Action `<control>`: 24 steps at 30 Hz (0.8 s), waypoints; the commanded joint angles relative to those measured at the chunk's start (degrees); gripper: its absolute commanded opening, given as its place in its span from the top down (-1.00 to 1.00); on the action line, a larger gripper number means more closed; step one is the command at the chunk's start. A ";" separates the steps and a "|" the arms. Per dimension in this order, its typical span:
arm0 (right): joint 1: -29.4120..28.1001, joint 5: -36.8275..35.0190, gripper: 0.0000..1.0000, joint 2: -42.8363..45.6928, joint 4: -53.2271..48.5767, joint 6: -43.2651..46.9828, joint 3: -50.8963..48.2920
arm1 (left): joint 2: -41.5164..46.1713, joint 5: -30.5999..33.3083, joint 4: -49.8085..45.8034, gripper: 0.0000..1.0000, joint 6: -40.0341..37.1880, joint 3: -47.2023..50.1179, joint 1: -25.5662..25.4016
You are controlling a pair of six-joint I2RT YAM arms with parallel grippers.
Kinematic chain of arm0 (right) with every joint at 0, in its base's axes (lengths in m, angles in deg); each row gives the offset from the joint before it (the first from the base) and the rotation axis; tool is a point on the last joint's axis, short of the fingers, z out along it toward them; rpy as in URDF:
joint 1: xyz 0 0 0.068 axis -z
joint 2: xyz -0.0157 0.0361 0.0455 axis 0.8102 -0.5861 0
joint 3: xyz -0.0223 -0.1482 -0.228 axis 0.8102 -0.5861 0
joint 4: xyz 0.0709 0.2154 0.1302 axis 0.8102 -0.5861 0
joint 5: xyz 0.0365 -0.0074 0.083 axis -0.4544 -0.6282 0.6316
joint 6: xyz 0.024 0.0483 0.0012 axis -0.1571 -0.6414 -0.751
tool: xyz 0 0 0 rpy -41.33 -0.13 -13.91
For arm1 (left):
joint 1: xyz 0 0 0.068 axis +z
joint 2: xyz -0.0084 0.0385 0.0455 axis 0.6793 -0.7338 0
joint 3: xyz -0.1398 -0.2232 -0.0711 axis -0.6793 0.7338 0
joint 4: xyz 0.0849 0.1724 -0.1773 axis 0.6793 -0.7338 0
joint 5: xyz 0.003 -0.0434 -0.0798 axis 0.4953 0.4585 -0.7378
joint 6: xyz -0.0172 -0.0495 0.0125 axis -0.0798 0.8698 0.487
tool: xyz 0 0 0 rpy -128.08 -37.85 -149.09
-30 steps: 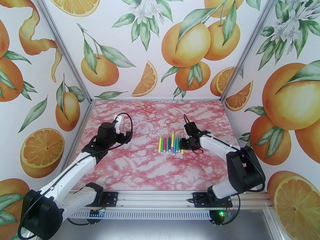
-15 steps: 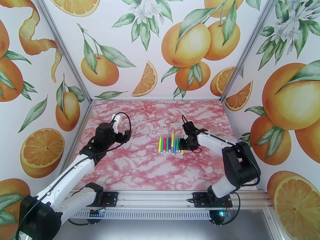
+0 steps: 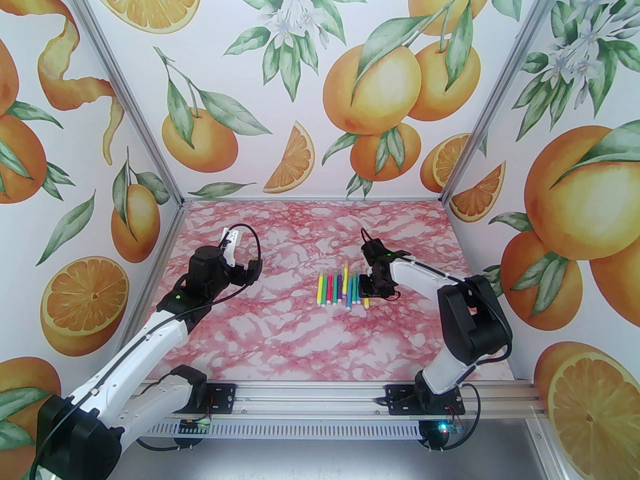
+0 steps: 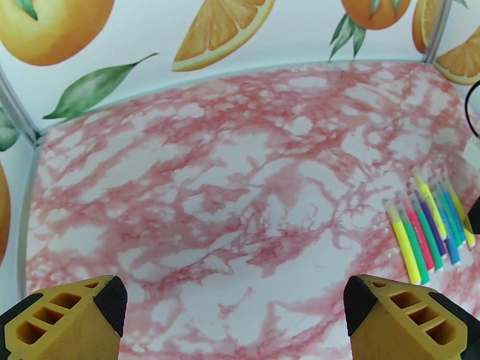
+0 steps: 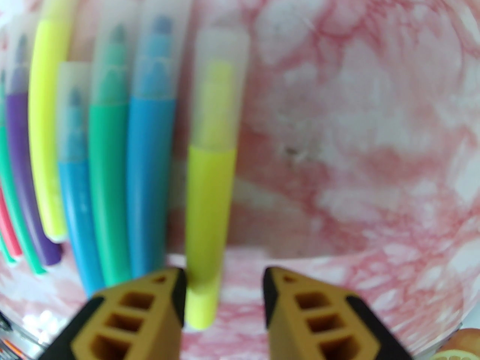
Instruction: Open the pen caps
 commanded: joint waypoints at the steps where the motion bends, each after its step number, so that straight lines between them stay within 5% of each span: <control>1: -0.29 -2.31 0.19 -2.04 -2.25 0.77 2.00 | 0.20 -0.09 1.71 -1.00 0.37 0.87 -0.16; 24: 1.47 -6.00 0.38 -9.62 -3.68 2.70 5.43 | 0.89 0.07 1.38 -1.00 1.23 0.60 -0.16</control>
